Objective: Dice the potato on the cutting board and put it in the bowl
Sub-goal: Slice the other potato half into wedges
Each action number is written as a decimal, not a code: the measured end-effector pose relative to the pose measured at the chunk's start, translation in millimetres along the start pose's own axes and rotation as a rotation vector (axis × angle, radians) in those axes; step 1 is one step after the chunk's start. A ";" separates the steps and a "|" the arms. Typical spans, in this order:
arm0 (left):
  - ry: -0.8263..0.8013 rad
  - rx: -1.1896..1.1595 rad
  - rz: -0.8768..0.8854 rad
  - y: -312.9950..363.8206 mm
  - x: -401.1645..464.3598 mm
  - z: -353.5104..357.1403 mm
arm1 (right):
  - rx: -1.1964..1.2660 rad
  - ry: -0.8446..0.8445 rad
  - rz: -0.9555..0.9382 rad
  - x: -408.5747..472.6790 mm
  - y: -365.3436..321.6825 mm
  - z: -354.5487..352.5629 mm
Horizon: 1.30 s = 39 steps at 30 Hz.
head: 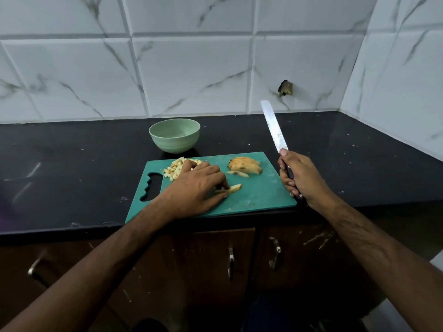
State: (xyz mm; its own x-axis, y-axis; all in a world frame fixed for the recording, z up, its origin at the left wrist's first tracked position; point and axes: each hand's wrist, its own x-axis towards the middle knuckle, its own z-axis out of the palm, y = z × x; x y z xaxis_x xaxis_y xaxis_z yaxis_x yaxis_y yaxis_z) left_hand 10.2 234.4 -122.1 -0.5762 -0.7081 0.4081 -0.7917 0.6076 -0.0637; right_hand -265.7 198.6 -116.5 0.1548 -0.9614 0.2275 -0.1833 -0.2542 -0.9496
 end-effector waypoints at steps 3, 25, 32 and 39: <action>0.051 -0.023 0.004 -0.8 -6.6 1.4 | -0.022 -0.018 0.035 1.0 -3.9 0.5; 0.005 -0.087 0.066 -7.0 -10.6 0.4 | -1.281 -0.375 0.117 -85.1 -60.6 14.4; 0.003 -0.101 0.075 -8.8 -10.9 0.7 | -1.211 -0.395 0.156 -89.4 -59.6 15.3; -0.004 -0.083 0.063 -5.8 -10.4 0.1 | -1.246 -0.356 0.113 -77.4 -61.9 32.7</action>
State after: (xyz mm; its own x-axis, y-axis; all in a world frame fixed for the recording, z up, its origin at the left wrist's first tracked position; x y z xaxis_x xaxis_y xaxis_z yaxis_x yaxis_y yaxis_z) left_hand 20.8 238.2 -126.1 -0.6251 -0.6692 0.4018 -0.7347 0.6782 -0.0135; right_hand -234.6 292.2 -82.4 0.2921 -0.9520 -0.0921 -0.9552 -0.2855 -0.0779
